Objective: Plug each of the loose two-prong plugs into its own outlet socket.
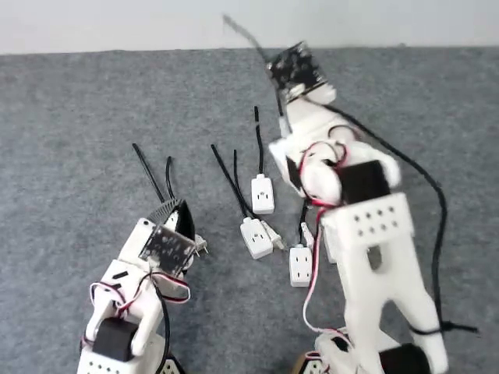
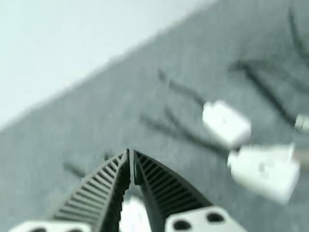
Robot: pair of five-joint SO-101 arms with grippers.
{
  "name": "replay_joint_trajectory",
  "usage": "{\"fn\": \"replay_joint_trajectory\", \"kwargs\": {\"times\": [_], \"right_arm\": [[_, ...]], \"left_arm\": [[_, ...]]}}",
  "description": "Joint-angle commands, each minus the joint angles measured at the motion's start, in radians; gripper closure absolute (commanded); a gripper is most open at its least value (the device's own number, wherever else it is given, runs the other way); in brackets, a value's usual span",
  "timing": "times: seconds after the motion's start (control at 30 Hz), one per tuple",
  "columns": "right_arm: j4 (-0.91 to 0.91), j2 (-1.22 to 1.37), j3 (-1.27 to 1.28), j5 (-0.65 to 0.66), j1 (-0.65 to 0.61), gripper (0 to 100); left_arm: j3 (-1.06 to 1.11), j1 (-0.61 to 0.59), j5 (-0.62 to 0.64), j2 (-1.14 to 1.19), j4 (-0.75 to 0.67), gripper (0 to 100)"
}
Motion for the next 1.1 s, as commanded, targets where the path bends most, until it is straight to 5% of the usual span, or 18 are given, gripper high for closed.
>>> {"fn": "replay_joint_trajectory", "kwargs": {"times": [0.0,0.3,0.63,0.9,1.07], "right_arm": [[-0.051,-0.087,-0.133,0.021,-0.056,99.1],[-0.101,-0.170,-0.153,0.092,-0.298,99.1],[-0.102,-0.193,-0.153,0.094,-0.450,99.1],[-0.044,-0.199,-0.153,0.094,-0.512,99.1],[0.031,-0.246,-0.161,0.094,-0.510,99.1]], "left_arm": [[-0.191,0.072,0.017,-0.012,-0.060,98],[-0.435,0.298,0.017,-0.011,-0.061,98],[-0.450,0.503,0.009,-0.012,-0.038,98],[-0.420,0.497,-0.100,-0.015,-0.041,98],[-0.325,0.364,-0.097,-0.015,-0.157,98]]}}
